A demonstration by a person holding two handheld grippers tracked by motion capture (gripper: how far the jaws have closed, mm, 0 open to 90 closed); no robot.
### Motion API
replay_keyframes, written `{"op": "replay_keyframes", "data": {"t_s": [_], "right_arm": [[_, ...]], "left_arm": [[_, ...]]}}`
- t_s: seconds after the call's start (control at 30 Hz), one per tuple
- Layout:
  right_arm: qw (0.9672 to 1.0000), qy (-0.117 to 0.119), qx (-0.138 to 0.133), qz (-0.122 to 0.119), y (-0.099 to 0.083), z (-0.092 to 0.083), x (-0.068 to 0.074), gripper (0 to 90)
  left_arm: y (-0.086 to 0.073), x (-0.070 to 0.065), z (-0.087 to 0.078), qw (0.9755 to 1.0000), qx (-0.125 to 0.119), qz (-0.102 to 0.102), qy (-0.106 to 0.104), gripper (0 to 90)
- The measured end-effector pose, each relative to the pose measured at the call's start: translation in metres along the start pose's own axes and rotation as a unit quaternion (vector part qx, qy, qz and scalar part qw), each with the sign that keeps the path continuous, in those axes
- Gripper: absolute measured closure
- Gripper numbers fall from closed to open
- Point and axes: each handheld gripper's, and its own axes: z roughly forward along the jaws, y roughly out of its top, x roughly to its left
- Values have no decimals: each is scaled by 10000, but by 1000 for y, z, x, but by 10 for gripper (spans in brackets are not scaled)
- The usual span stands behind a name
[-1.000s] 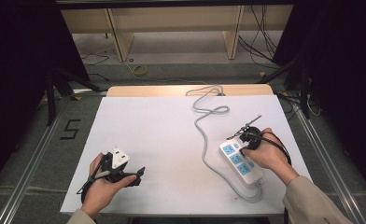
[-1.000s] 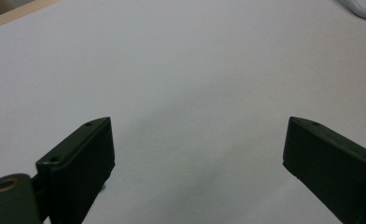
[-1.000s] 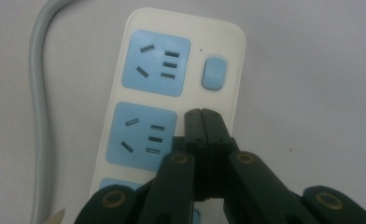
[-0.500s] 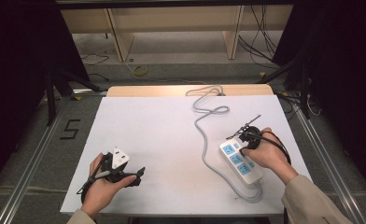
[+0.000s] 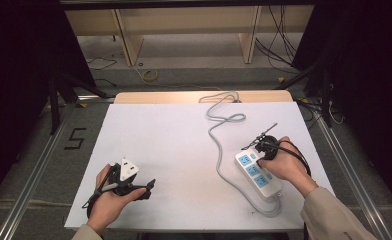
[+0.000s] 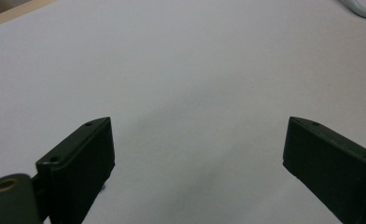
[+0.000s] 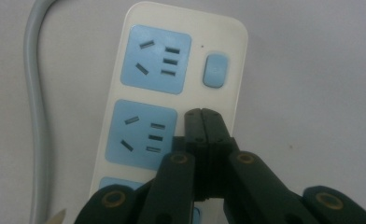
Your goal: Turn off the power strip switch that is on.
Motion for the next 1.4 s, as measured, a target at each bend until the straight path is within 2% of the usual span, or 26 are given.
{"op": "replay_keyframes", "data": {"t_s": [0.1,1.4], "right_arm": [[10000,-8,-68,-23,-1,0,0,900],[9998,104,-118,73,-2,0,-4,900]], "left_arm": [[0,0,0,10000,8,1,-1,86],[0,-1,1,10000,0,-26,-3,87]]}}
